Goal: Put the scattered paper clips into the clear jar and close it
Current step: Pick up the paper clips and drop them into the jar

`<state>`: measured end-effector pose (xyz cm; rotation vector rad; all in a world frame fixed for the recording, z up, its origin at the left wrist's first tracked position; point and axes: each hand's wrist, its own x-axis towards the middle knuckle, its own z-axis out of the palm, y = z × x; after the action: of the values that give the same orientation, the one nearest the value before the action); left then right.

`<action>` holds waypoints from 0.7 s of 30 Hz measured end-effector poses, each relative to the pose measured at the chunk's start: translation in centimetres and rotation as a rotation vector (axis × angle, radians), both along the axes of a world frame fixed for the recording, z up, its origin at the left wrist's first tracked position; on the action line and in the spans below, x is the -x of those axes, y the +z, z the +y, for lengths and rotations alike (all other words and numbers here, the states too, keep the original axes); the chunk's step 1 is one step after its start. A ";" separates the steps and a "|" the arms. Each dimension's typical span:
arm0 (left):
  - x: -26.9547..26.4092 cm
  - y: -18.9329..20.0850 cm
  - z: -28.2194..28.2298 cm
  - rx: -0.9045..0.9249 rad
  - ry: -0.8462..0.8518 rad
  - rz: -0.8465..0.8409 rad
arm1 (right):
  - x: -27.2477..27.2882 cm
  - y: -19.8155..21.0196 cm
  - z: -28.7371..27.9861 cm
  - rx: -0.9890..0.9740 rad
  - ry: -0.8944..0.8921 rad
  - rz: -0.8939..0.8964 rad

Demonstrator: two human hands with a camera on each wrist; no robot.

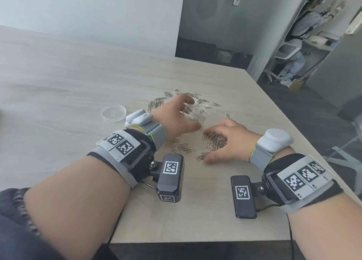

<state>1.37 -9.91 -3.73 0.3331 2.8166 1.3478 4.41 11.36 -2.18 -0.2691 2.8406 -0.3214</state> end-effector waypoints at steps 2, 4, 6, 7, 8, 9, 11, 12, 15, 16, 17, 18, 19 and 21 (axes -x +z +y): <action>0.1 0.0 0.0 0.013 -0.010 0.006 | 0.0 0.1 -0.6 -0.002 0.007 0.015; -0.1 -0.1 0.0 0.041 -0.019 0.004 | 0.2 0.2 -1.0 0.012 0.002 0.051; 0.1 -0.2 0.0 0.065 -0.031 0.003 | 0.5 0.3 -1.1 0.031 -0.014 0.104; 0.0 -0.3 0.0 0.071 -0.036 0.002 | 0.5 0.3 -1.2 0.046 -0.027 0.122; 0.1 -0.2 0.0 0.071 -0.034 0.006 | 0.6 0.4 -1.3 0.058 -0.035 0.140; 0.1 -0.2 0.0 0.068 -0.030 0.010 | 0.7 0.4 -1.3 0.064 -0.042 0.152; 0.1 -0.1 0.1 0.054 -0.027 0.011 | 0.9 0.5 -1.5 0.068 -0.055 0.152; 0.1 -0.2 0.2 0.048 -0.029 0.010 | 1.0 0.4 -1.5 0.061 -0.065 0.151; 0.1 -0.2 0.3 0.049 -0.038 0.016 | 1.4 0.4 -1.5 0.035 -0.084 0.154; 0.0 -0.3 0.3 0.049 -0.047 0.010 | 1.5 0.4 -1.4 0.045 -0.093 0.151; 0.0 -0.3 0.3 0.050 -0.058 0.005 | 1.7 0.3 -1.2 0.071 -0.109 0.149; 0.0 -0.3 0.3 0.053 -0.068 0.002 | 1.9 0.3 -1.0 0.111 -0.134 0.151; 0.0 -0.3 0.4 0.060 -0.078 0.001 | 2.2 0.3 -0.8 0.160 -0.166 0.156; -0.1 -0.2 0.4 0.064 -0.097 -0.007 | 2.7 0.5 -0.4 0.275 -0.230 0.174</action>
<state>1.51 -9.48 -3.92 0.4561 2.7908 1.2349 1.75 10.99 -1.71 -0.0212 2.9996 -0.7750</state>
